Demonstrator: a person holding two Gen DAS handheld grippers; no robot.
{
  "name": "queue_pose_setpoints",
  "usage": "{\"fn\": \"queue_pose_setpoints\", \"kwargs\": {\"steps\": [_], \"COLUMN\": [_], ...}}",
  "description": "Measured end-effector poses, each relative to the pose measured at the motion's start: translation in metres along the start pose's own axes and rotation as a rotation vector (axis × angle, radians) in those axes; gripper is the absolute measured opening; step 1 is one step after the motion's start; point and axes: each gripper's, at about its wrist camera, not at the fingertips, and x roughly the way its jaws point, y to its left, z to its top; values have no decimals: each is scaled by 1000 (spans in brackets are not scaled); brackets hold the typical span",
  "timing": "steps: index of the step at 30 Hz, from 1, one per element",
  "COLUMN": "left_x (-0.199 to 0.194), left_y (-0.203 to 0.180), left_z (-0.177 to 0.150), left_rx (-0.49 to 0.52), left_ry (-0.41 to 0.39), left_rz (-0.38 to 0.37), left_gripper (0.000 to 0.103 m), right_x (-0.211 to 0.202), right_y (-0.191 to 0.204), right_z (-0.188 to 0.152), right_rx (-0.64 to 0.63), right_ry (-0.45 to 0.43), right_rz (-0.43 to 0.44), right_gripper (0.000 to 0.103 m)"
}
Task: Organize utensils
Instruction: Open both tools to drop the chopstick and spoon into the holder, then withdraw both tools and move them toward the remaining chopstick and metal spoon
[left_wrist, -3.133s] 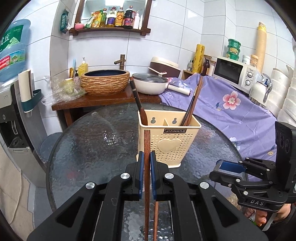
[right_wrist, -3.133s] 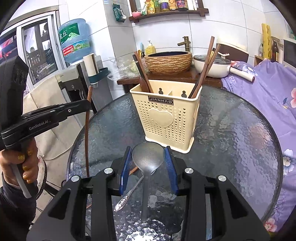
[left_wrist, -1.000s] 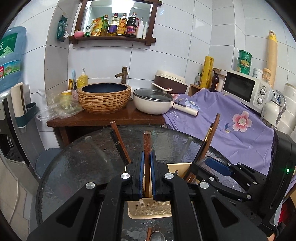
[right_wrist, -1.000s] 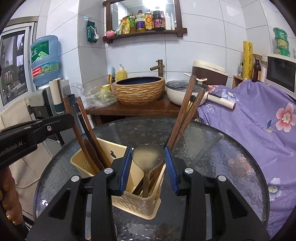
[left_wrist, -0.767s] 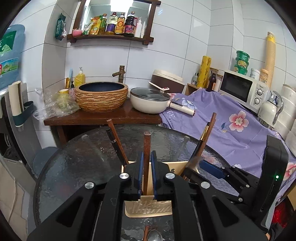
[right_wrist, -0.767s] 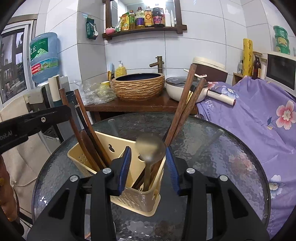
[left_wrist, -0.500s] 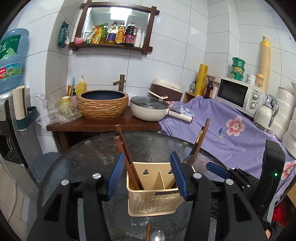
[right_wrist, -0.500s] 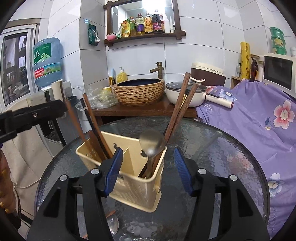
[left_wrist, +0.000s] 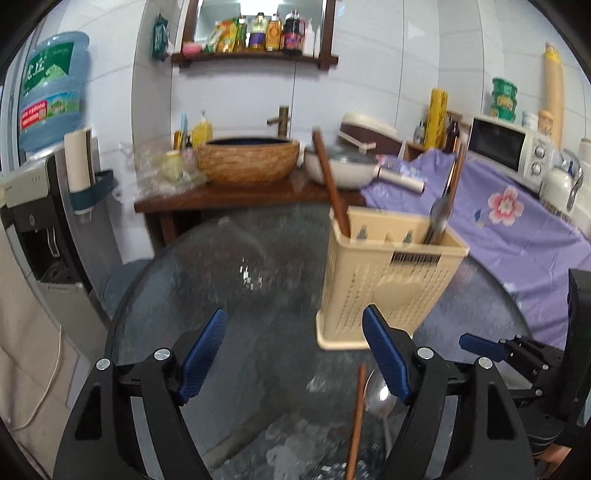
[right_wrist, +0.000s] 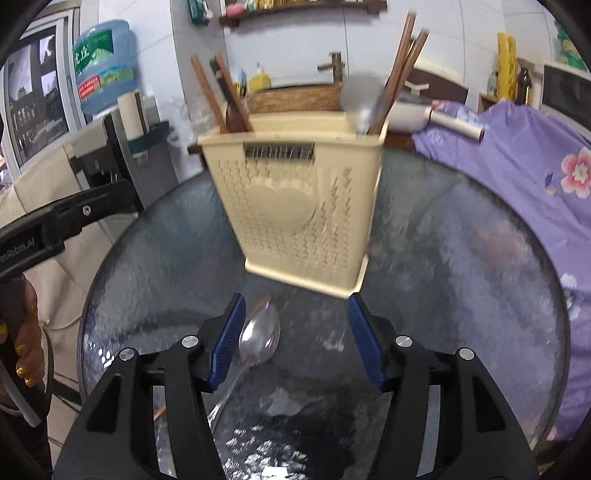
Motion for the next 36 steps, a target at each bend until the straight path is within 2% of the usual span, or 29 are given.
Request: {"fn": "queue_pose_setpoints", "kwargs": {"steps": [4, 6, 12, 15, 17, 23, 28, 36], "left_x": [10, 10, 14, 22, 30, 39, 45, 61], "left_y": [3, 3, -14, -24, -31, -42, -50, -57], "left_z": [-24, -35, -65, -76, -81, -90, -95, -91], "left_rx": [18, 30, 92, 121, 143, 155, 186, 198], "left_ry": [83, 124, 231, 267, 290, 334, 355, 364], "left_rz": [-11, -36, -137, -154, -149, -186, -173, -148], "left_gripper": [72, 66, 54, 43, 39, 37, 30, 25], "right_x": [15, 20, 21, 18, 17, 17, 18, 17], "right_y": [11, 16, -1, -7, -8, -11, -17, -18], "right_z": [-18, -23, -28, -26, -27, -27, -28, -26], "right_rx": [-18, -35, 37, 44, 46, 53, 78, 68], "right_ry": [72, 91, 96, 96, 101, 112, 120, 120], "right_rz": [19, 11, -8, -19, -17, -14, 0, 2], "right_gripper": [58, 58, 58, 58, 58, 58, 58, 58]}}
